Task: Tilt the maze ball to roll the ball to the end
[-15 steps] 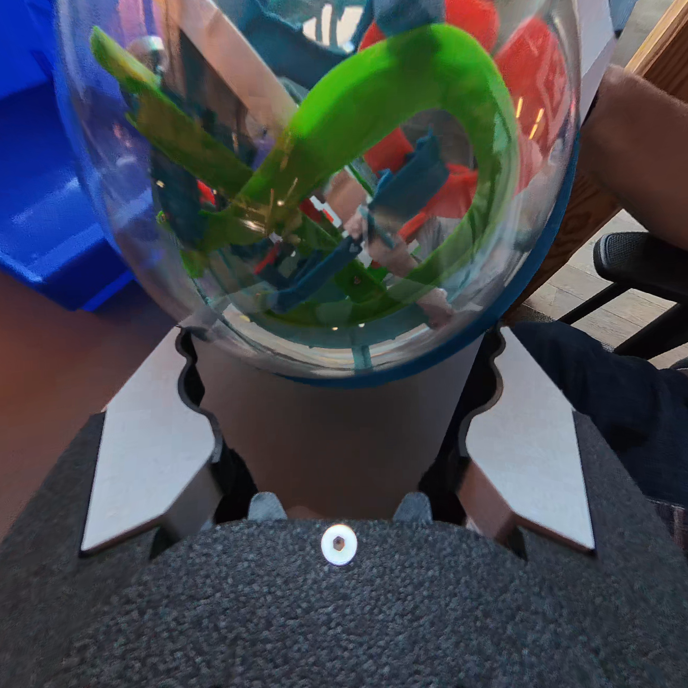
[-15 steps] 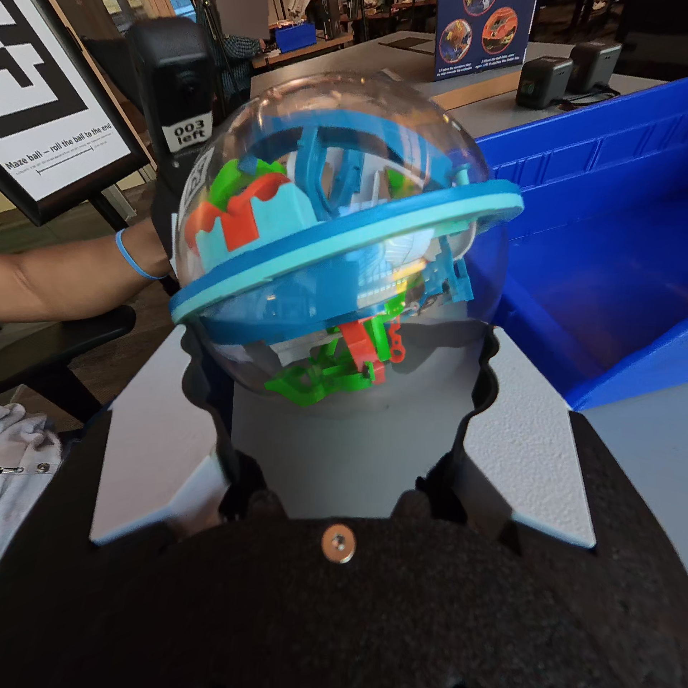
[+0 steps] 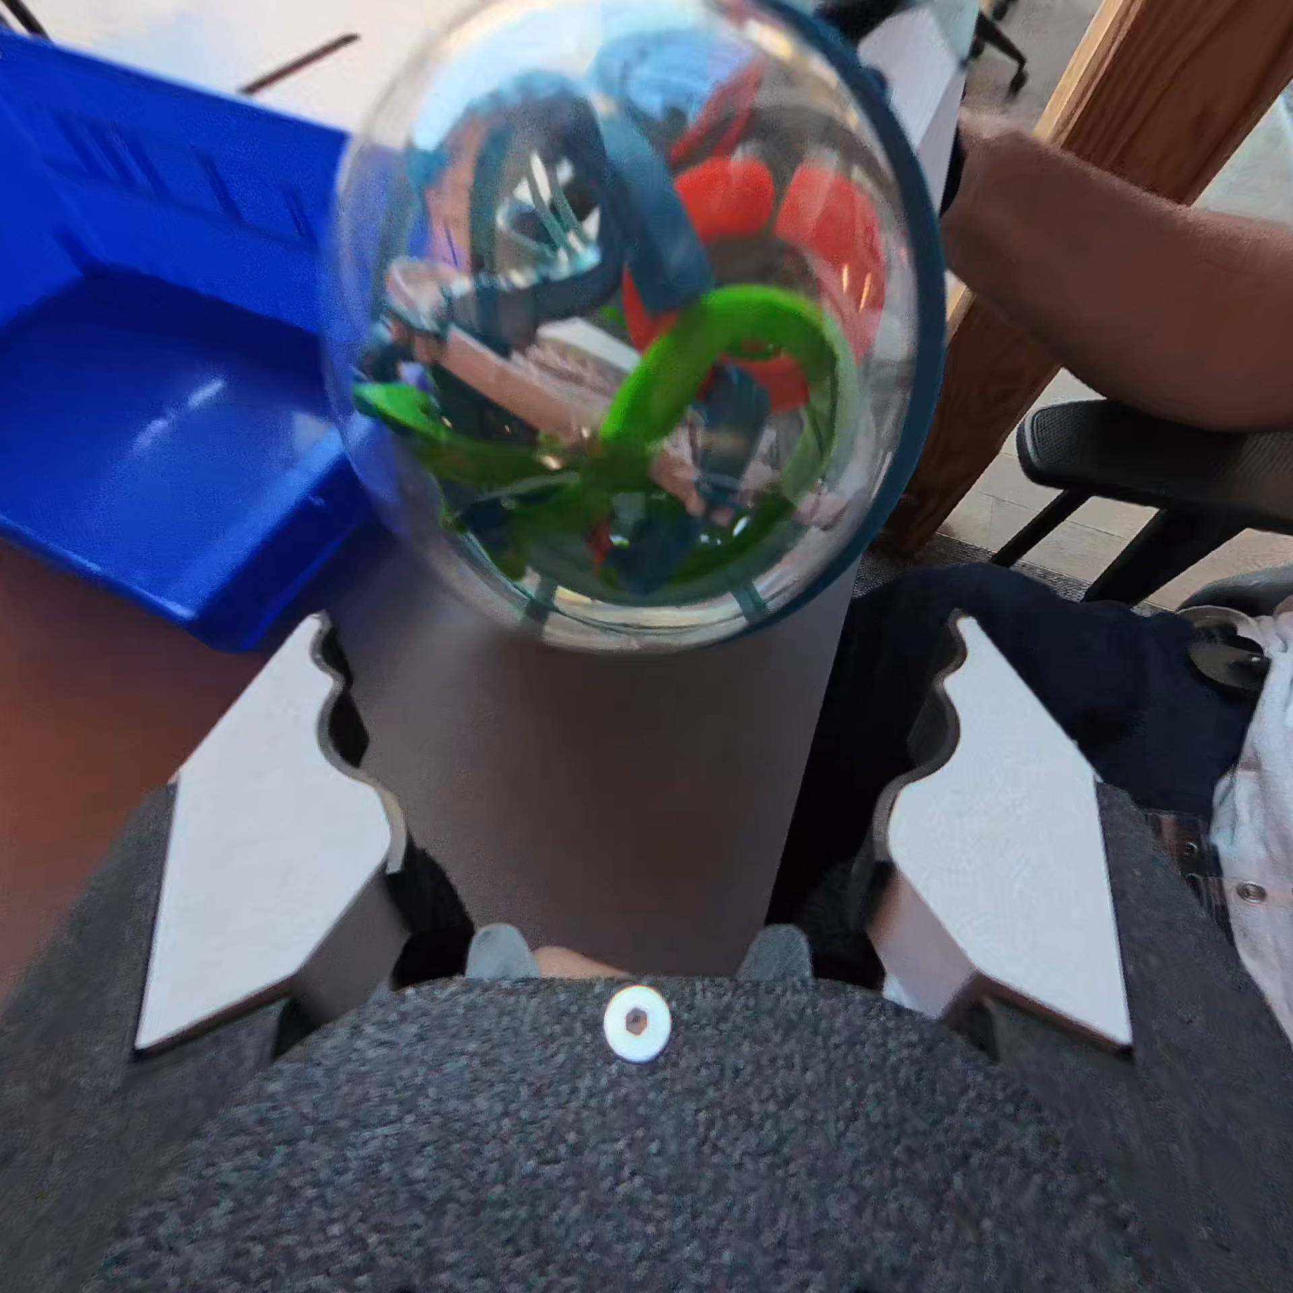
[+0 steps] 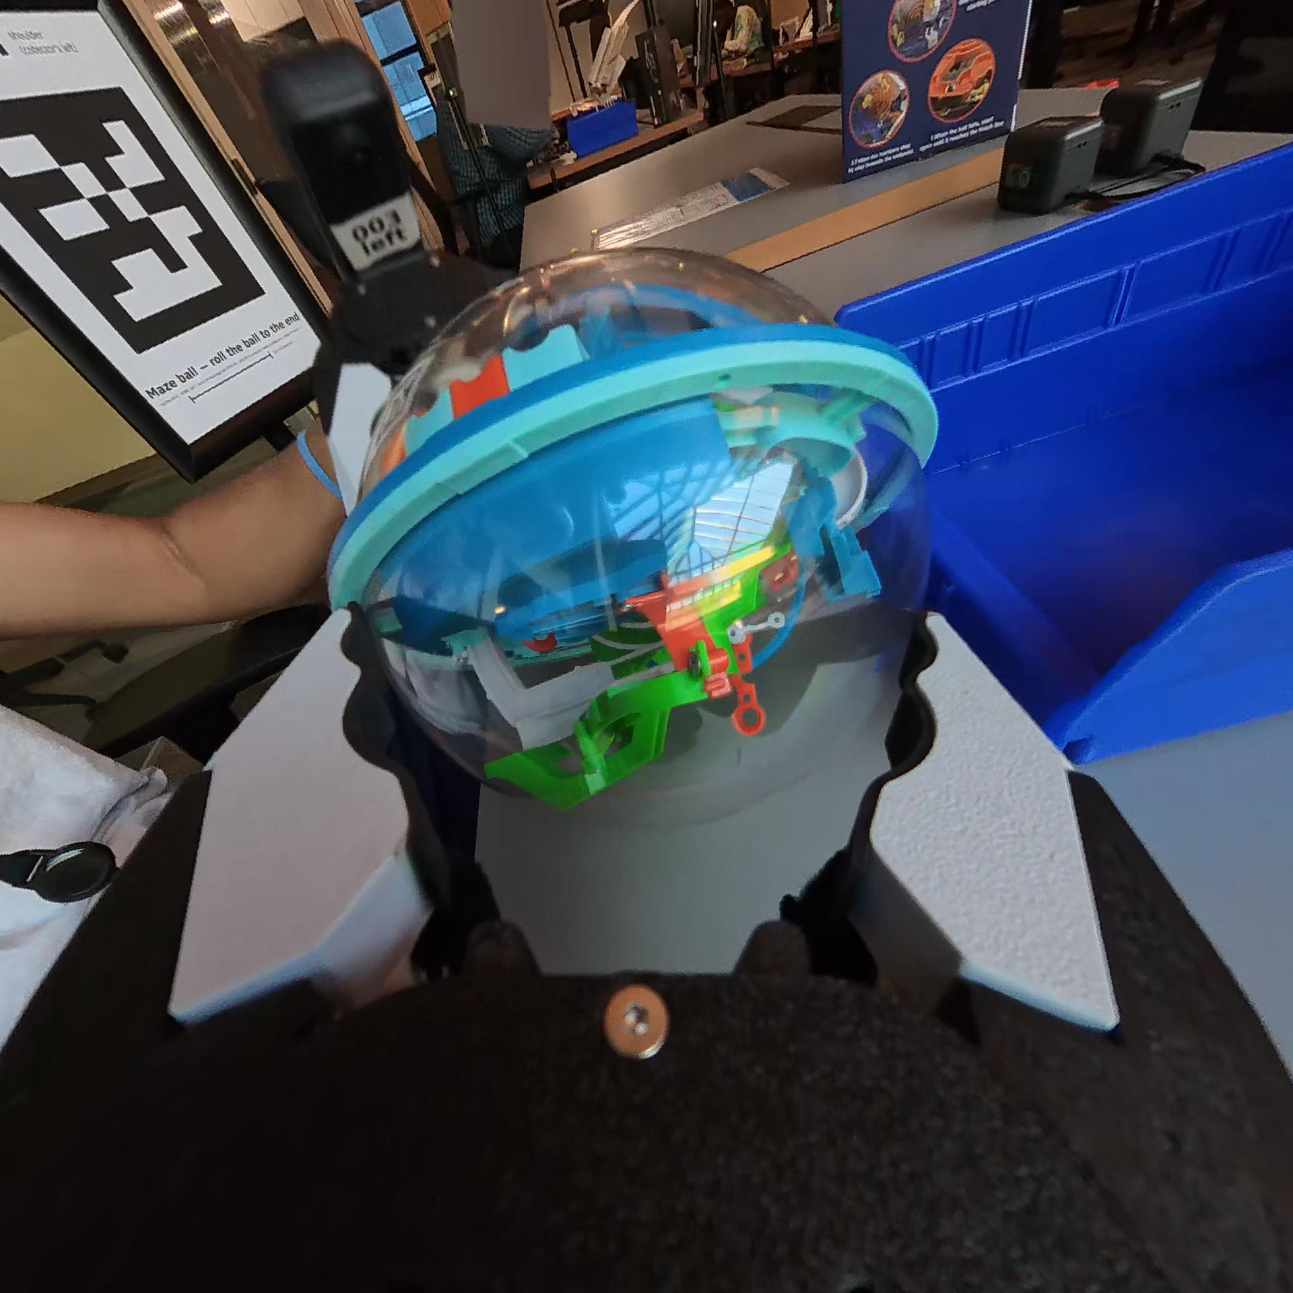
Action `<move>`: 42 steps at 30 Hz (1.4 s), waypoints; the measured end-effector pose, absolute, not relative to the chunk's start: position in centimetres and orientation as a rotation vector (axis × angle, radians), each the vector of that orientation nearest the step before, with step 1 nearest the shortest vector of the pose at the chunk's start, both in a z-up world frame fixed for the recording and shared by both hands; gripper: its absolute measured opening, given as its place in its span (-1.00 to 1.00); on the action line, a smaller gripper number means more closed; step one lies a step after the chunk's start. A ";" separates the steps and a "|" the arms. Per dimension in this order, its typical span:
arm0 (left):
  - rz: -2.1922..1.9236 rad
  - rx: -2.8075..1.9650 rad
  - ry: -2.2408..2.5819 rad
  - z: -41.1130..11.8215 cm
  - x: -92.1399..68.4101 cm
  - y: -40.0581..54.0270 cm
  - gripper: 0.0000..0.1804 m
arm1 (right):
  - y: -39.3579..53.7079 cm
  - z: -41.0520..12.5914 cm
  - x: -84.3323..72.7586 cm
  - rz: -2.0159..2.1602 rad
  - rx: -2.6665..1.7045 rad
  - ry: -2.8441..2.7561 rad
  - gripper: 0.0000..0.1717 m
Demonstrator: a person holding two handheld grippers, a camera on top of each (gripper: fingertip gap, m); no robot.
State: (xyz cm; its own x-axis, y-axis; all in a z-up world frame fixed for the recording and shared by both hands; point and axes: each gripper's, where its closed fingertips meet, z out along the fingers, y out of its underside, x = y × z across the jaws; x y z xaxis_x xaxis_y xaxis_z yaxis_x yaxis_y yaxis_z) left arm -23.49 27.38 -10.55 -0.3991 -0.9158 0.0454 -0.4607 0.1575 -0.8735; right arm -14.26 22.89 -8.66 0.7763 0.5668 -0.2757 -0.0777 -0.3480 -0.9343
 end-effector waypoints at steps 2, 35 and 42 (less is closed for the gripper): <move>-1.147 -1.238 1.981 -8.6 -23.1 27.6 0.76 | 23.2 -8.5 -14.5 0.693 -1.812 -0.386 0.69; -1.677 -1.582 1.610 -11.6 -20.3 22.8 0.67 | 21.4 -8.1 -16.0 0.473 -1.965 -0.536 0.79; -1.664 -1.593 1.699 -13.3 -20.4 22.3 0.65 | 22.0 -7.7 -15.8 0.518 -1.937 -0.508 0.79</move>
